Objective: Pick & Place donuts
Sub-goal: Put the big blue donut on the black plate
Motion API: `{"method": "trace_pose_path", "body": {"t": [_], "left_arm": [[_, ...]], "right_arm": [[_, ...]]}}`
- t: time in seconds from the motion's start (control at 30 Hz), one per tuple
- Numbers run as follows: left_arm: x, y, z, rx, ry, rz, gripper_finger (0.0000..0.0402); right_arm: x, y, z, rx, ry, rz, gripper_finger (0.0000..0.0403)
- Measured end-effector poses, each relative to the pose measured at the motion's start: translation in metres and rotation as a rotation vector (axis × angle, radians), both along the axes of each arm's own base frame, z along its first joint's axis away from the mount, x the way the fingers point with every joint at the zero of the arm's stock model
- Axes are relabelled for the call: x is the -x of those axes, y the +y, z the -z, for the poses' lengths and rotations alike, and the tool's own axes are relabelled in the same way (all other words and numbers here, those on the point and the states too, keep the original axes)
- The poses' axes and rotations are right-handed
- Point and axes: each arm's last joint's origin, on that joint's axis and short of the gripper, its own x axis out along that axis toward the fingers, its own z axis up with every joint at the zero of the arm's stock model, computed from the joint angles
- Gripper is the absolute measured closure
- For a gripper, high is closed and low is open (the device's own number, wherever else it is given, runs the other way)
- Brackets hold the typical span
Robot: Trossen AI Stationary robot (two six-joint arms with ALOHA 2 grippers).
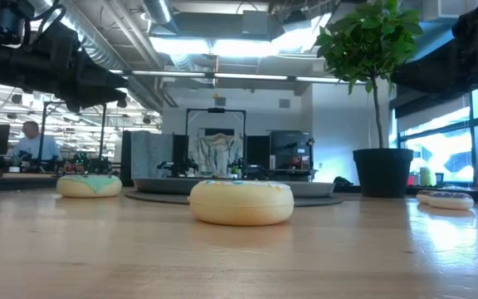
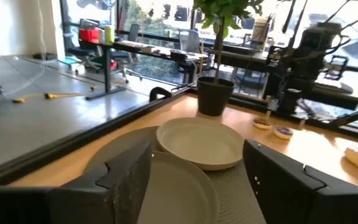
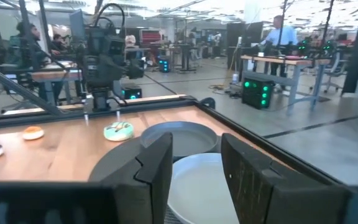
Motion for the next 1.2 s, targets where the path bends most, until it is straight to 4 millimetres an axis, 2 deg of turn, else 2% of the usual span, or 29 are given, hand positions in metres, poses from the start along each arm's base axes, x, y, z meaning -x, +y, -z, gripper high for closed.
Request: {"method": "trace_pose_path", "body": {"t": [0.2, 0.3, 0.43, 0.57, 0.7, 0.87, 1.2], "left_arm": [[-0.001, -0.001, -0.006, 0.060, -0.074, 0.046, 0.0156], [-0.001, -0.001, -0.024, 0.047, -0.095, 0.056, 0.0161], [-0.007, 0.001, -0.041, 0.067, 0.080, -0.006, 0.0168], [-0.017, 0.004, -0.050, 0.174, 0.291, -0.062, 0.0175], [-0.031, 0.005, -0.045, 0.308, 0.481, -0.083, 0.0181], [-0.048, 0.006, -0.027, 0.366, 0.639, -0.063, 0.0187], [-0.062, 0.007, 0.000, 0.447, 0.794, -0.087, 0.0197]], "right_arm": [[0.000, 0.000, 0.000, 0.027, 0.011, 0.008, 0.0264], [0.000, 0.000, 0.000, 0.026, 0.011, 0.008, 0.0264], [0.000, 0.000, 0.000, 0.014, 0.006, 0.007, 0.0264], [0.000, 0.000, 0.000, -0.016, -0.006, 0.004, 0.0264], [0.000, 0.000, 0.000, -0.020, -0.008, 0.004, 0.0264], [0.000, 0.000, 0.000, -0.019, -0.007, 0.004, 0.0264], [0.000, 0.000, 0.000, -0.019, -0.007, 0.004, 0.0264]]}}
